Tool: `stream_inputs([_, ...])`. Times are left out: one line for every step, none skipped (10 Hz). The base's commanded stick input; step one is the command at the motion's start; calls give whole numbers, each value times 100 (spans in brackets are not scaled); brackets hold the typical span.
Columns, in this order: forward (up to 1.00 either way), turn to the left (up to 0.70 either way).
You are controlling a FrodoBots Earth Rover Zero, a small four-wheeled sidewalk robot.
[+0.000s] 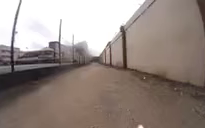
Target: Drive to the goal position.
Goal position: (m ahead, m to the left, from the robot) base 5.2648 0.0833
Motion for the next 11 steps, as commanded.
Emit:
stream_inputs([30,0])
stream_inputs([30,0])
stream_inputs([30,0])
stream_inputs([30,0])
stream_inputs([30,0])
stream_inputs([30,0])
stream_inputs([30,0])
stream_inputs([30,0])
stream_inputs([30,0])
stream_inputs([30,0])
stream_inputs([30,0])
